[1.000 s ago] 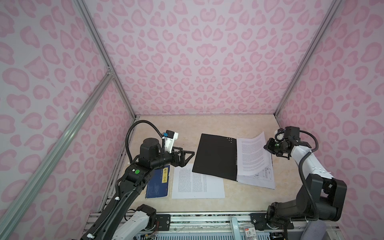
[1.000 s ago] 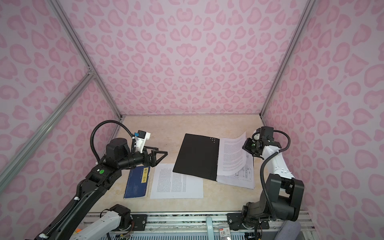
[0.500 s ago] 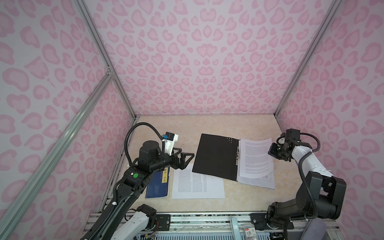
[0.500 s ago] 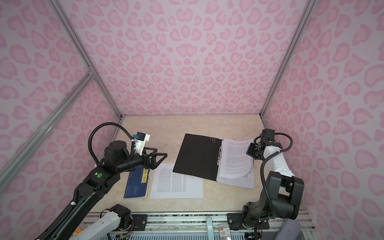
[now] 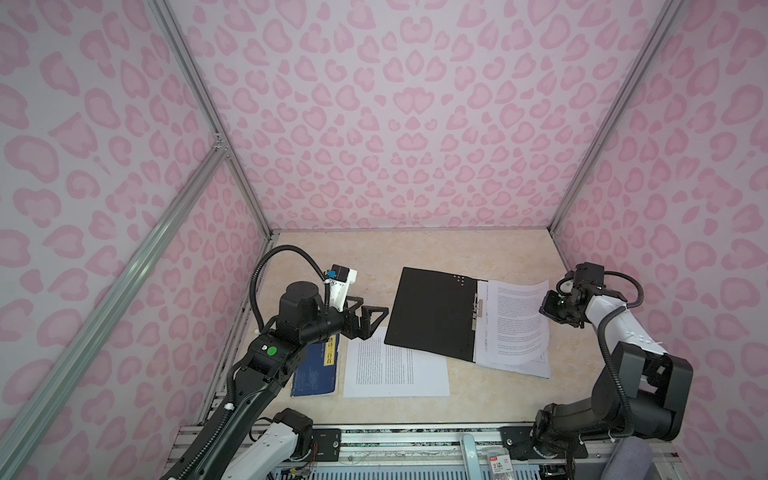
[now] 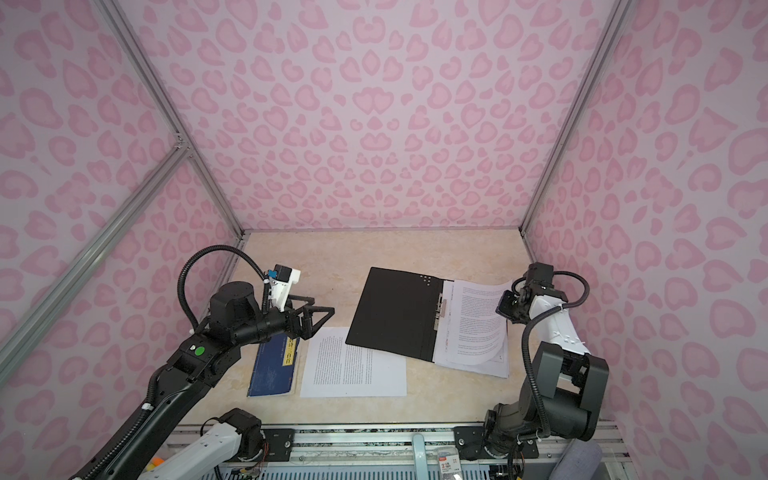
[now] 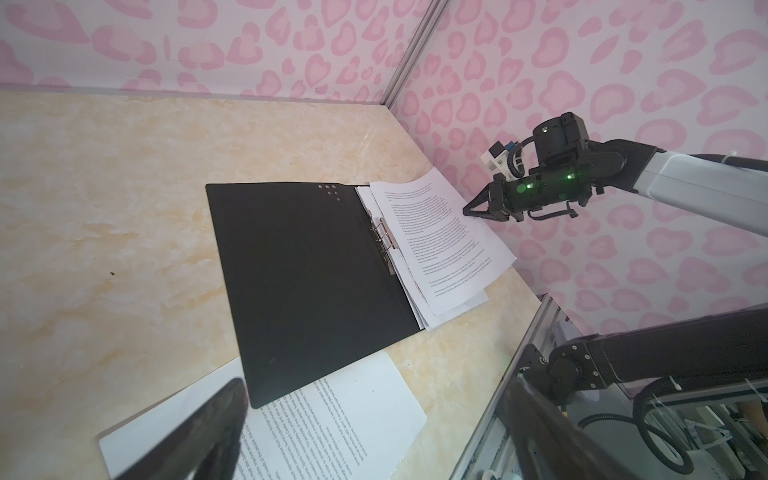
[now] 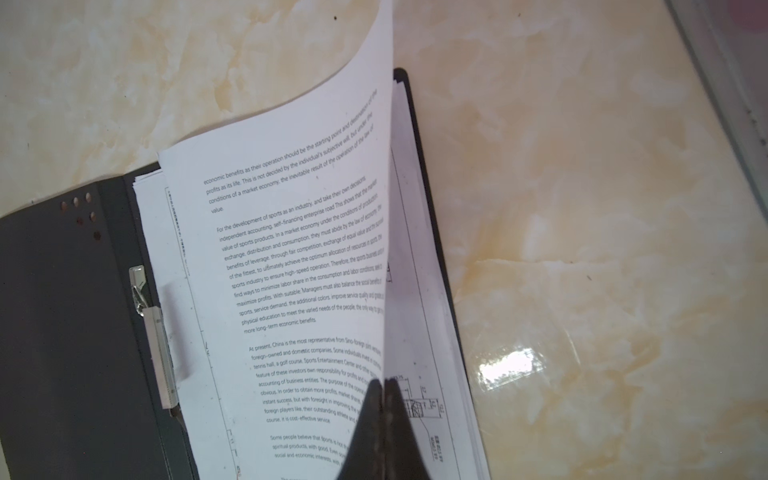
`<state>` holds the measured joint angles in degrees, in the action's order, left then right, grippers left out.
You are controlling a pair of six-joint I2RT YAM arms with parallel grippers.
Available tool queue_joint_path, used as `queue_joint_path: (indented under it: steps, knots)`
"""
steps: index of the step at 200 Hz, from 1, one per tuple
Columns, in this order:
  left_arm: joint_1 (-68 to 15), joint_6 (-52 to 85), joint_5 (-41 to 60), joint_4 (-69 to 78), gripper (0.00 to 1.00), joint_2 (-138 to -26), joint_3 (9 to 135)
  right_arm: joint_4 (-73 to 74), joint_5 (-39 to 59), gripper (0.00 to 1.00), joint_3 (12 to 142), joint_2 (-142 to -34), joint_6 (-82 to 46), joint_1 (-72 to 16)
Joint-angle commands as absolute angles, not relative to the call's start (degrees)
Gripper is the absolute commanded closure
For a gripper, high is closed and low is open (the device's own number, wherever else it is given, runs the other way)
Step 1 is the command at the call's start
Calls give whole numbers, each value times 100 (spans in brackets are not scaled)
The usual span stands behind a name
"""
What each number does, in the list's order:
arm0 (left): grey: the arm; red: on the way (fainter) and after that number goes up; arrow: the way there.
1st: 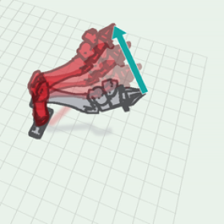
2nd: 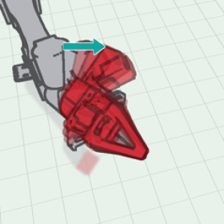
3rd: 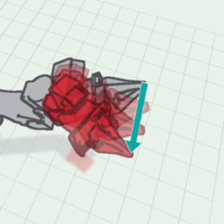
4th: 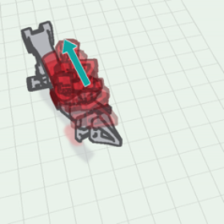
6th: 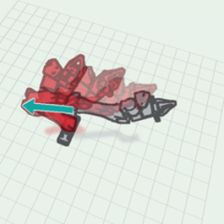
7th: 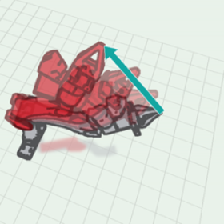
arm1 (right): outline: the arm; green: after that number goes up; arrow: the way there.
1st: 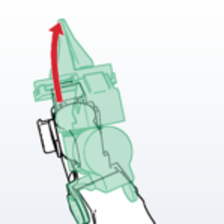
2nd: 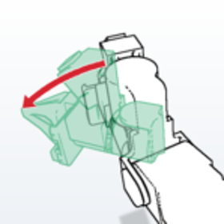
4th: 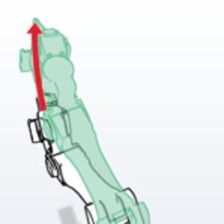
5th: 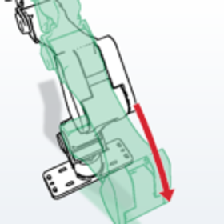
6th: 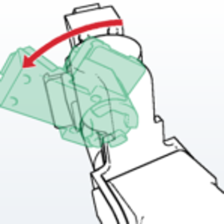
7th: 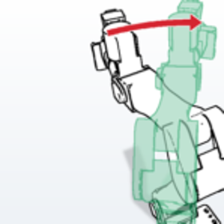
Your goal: Put the files into the folder
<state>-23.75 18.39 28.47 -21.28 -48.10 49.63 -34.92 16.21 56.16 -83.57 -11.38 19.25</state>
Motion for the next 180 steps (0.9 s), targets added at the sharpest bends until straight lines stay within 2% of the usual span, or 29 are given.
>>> queue_joint_path:
  steps: [1, 180]
  knots:
    - [-2374, 1811, 2850, -2066, 2, -4798, 4940, -3384, 1719, 100, 5548, -8411, -1125, 1859]
    - [-2373, 1874, 2884, -2022, 2, -4799, 4928, -3721, 1280, 100, 5465, -8347, -730, 1506]
